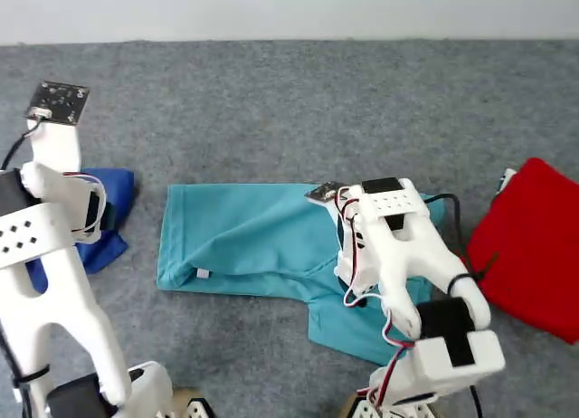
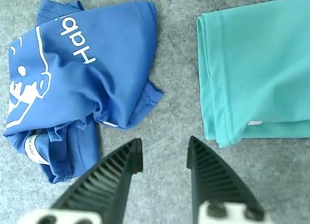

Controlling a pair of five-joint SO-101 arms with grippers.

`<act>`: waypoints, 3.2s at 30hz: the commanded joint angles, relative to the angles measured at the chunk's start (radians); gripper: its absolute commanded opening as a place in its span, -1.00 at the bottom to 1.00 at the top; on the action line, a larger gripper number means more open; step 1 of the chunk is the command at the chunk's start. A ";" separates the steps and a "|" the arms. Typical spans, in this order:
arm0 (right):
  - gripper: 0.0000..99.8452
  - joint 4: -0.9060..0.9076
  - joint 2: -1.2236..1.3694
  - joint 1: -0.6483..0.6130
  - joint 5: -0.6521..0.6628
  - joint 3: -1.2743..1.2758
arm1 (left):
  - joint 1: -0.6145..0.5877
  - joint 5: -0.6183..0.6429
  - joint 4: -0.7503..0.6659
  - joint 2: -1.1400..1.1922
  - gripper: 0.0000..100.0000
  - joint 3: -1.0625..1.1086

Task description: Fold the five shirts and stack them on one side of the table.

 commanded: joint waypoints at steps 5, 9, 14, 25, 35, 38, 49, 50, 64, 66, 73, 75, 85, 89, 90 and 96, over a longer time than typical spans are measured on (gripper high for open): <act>-0.83 -0.042 0.038 -0.004 0.012 -0.003 | -0.002 -0.006 0.017 -0.011 -0.68 -0.036; -0.88 -0.042 0.038 -0.004 0.012 -0.003 | -0.002 -0.006 0.017 -0.011 -0.68 -0.036; -0.98 -0.016 0.036 -0.004 0.015 -0.003 | -0.002 -0.008 0.017 -0.011 -0.68 -0.036; -0.98 0.071 -0.073 0.111 0.192 -0.003 | -0.002 -0.009 0.017 -0.012 -0.68 -0.036; -0.98 0.234 -0.202 0.171 0.293 -0.003 | -0.002 -0.009 0.017 -0.012 -0.68 -0.036; -0.98 0.245 -0.205 0.165 0.298 0.017 | 0.000 -0.009 0.017 -0.012 -0.68 -0.036; -0.98 0.173 -0.213 0.162 0.315 0.140 | 0.005 -0.009 0.017 -0.011 -0.68 -0.036; -0.97 0.162 -0.213 0.160 0.295 0.130 | 0.005 -0.009 0.017 -0.011 -0.68 -0.036; -0.58 0.381 -0.283 0.162 0.141 -0.241 | 0.164 -0.072 0.017 -0.002 -0.67 0.028; -0.58 0.380 -0.367 0.163 0.097 -0.272 | 0.236 -0.072 0.008 0.002 -0.67 0.094; -0.97 0.378 -0.704 0.163 0.009 -0.315 | 0.396 -0.068 -0.180 0.003 -0.68 0.390; -0.95 0.380 -0.788 0.165 0.009 -0.315 | 0.416 -0.068 -0.252 0.003 -0.68 0.483; -0.98 0.378 -1.086 0.165 0.006 -0.315 | 0.411 -0.078 -0.453 0.133 -0.68 0.677; -0.98 0.378 -1.147 0.171 0.006 -0.315 | 0.308 -0.103 -0.482 0.295 -0.68 0.602; -0.98 0.378 -1.159 0.189 0.006 -0.315 | 0.275 -0.103 -0.476 0.331 -0.68 0.570; -0.98 0.378 -1.173 0.348 0.011 -0.315 | 0.227 -0.150 -0.356 0.422 -0.71 0.449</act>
